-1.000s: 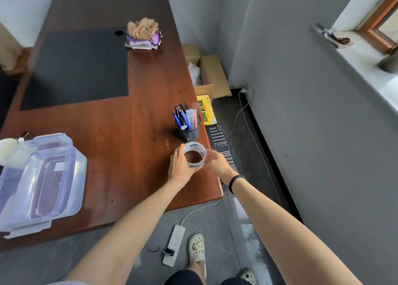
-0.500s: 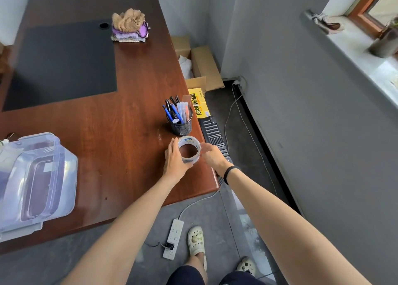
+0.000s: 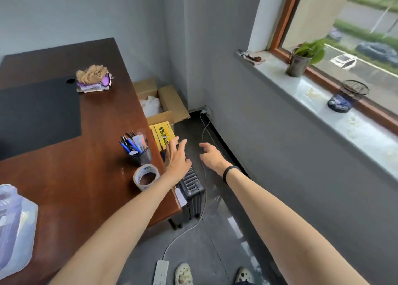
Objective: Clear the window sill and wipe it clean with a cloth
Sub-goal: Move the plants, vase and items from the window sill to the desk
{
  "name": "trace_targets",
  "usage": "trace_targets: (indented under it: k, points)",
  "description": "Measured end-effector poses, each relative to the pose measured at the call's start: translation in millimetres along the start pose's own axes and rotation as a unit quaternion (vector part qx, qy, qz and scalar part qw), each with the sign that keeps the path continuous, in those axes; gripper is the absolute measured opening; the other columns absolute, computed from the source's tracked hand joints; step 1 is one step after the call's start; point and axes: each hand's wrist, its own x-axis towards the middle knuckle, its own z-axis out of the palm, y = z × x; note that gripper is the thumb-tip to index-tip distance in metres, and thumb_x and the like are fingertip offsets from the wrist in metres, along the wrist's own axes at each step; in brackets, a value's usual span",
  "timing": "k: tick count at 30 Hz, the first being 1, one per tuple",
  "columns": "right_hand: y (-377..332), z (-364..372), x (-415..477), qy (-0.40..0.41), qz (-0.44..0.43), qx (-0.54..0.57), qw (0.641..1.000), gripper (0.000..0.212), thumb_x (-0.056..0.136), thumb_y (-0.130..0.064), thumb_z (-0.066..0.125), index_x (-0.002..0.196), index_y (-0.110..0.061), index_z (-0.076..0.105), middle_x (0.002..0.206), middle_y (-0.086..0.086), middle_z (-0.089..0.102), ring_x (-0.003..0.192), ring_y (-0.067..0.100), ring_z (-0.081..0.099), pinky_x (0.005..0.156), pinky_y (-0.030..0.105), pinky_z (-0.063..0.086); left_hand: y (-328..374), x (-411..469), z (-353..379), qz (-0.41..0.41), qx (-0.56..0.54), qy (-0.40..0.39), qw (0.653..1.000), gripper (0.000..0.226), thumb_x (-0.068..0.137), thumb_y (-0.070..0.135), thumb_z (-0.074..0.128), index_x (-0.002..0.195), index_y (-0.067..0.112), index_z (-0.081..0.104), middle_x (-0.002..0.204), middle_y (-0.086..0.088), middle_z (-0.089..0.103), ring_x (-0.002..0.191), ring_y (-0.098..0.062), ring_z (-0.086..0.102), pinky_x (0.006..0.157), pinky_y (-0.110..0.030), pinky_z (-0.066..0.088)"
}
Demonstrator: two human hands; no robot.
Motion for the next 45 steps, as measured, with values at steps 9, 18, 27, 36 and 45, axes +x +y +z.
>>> trace_targets:
  k: [9,18,27,36,45]
  points:
    - [86.9,-199.6,-35.1,0.150,0.048,0.082,0.984,0.052,0.090,-0.011,0.051,0.140,-0.014,0.039,0.139,0.008,0.043,0.119,0.020,0.047,0.098,0.029,0.039,186.5,48.5,55.6,0.093,-0.029,-0.013,0.995,0.049,0.088,0.015,0.059,0.133,0.013,0.042,0.148,-0.010,0.012,0.136,-0.027,0.020,0.102,-0.039,0.035]
    - [139.7,-330.1,-37.7,0.277,0.062,0.147,0.947,0.060,0.087,-0.003,0.045,0.143,-0.013,0.027,0.112,0.012,0.051,0.078,0.018,0.051,0.054,0.022,0.037,321.3,107.6,112.6,0.152,-0.057,-0.091,0.983,0.049,0.090,0.015,0.058,0.135,0.016,0.039,0.147,-0.003,0.006,0.136,-0.022,0.021,0.100,-0.042,0.041]
    - [160.4,-416.8,24.7,0.431,0.050,0.111,0.894,0.076,0.081,-0.005,0.051,0.148,-0.021,0.018,0.131,0.017,0.036,0.118,0.031,0.043,0.099,0.040,0.041,423.2,211.3,168.0,0.215,-0.105,-0.182,0.954,0.071,0.089,0.013,0.054,0.149,0.013,0.017,0.154,-0.014,0.016,0.141,-0.026,0.019,0.110,-0.035,0.024]
    - [181.8,-480.2,75.4,0.458,0.049,0.131,0.878,0.102,0.076,-0.008,0.072,0.150,-0.014,0.002,0.148,0.009,0.029,0.137,0.020,0.029,0.104,0.019,0.025,488.7,301.8,210.1,0.235,-0.210,-0.320,0.893,0.108,0.068,0.040,0.081,0.147,0.011,0.014,0.152,-0.005,0.029,0.140,-0.021,0.027,0.112,-0.038,0.030]
    - [199.0,-490.8,83.3,0.465,0.049,0.115,0.877,0.068,0.071,-0.013,0.081,0.129,-0.011,0.045,0.113,-0.007,0.057,0.108,0.009,0.053,0.083,0.011,0.034,499.1,315.7,228.4,0.242,-0.288,-0.358,0.854,0.073,0.068,0.015,0.083,0.129,0.016,0.043,0.119,0.002,0.059,0.111,-0.012,0.054,0.085,-0.018,0.037]
